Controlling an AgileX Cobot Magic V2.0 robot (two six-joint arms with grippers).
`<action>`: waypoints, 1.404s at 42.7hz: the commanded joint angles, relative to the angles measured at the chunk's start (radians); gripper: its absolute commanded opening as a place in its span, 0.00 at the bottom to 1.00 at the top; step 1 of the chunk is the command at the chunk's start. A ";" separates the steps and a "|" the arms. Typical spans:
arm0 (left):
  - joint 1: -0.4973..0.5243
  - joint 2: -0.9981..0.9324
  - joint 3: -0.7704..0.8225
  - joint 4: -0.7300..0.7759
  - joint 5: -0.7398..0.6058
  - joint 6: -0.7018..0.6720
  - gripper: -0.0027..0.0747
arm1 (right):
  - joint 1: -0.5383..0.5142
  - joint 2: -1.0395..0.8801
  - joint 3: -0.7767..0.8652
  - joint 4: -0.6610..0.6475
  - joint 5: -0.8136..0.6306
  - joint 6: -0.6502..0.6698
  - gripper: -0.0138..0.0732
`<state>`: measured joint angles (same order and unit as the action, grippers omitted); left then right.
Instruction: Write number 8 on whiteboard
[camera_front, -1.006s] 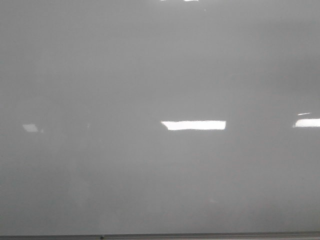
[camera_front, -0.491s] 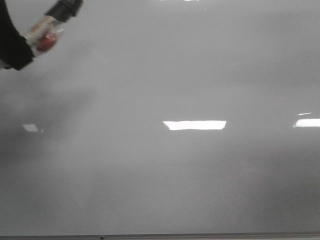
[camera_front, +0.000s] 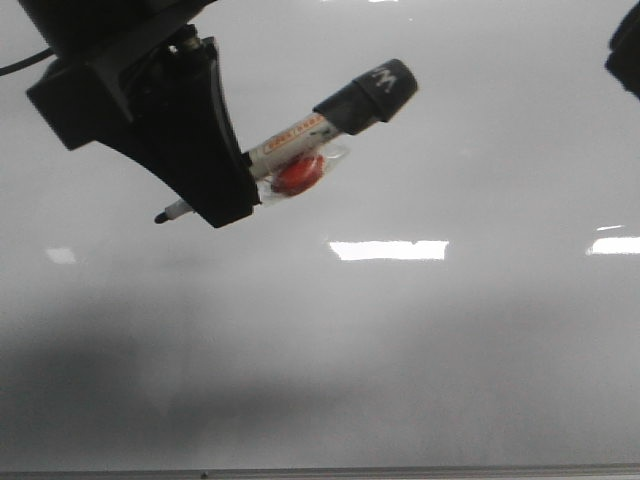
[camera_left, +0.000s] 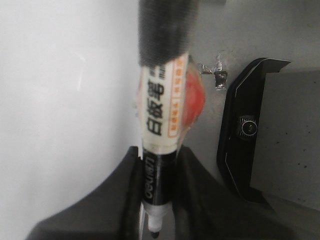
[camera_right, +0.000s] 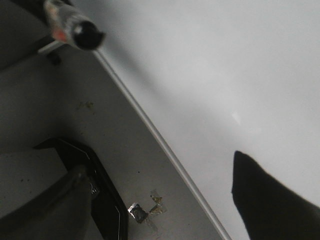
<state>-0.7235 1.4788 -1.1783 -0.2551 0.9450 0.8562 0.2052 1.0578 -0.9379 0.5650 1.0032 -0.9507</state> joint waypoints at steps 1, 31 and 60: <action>-0.039 -0.029 -0.035 -0.009 -0.026 0.020 0.01 | 0.084 0.017 -0.034 0.047 -0.035 -0.070 0.84; -0.061 -0.029 -0.035 -0.009 -0.026 0.101 0.01 | 0.316 0.199 -0.034 0.266 -0.226 -0.206 0.71; -0.061 -0.029 -0.035 -0.009 -0.030 0.101 0.08 | 0.316 0.200 -0.034 0.210 -0.234 -0.207 0.24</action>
<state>-0.7765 1.4788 -1.1802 -0.2449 0.9450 0.9595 0.5206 1.2773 -0.9394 0.7438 0.7936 -1.1494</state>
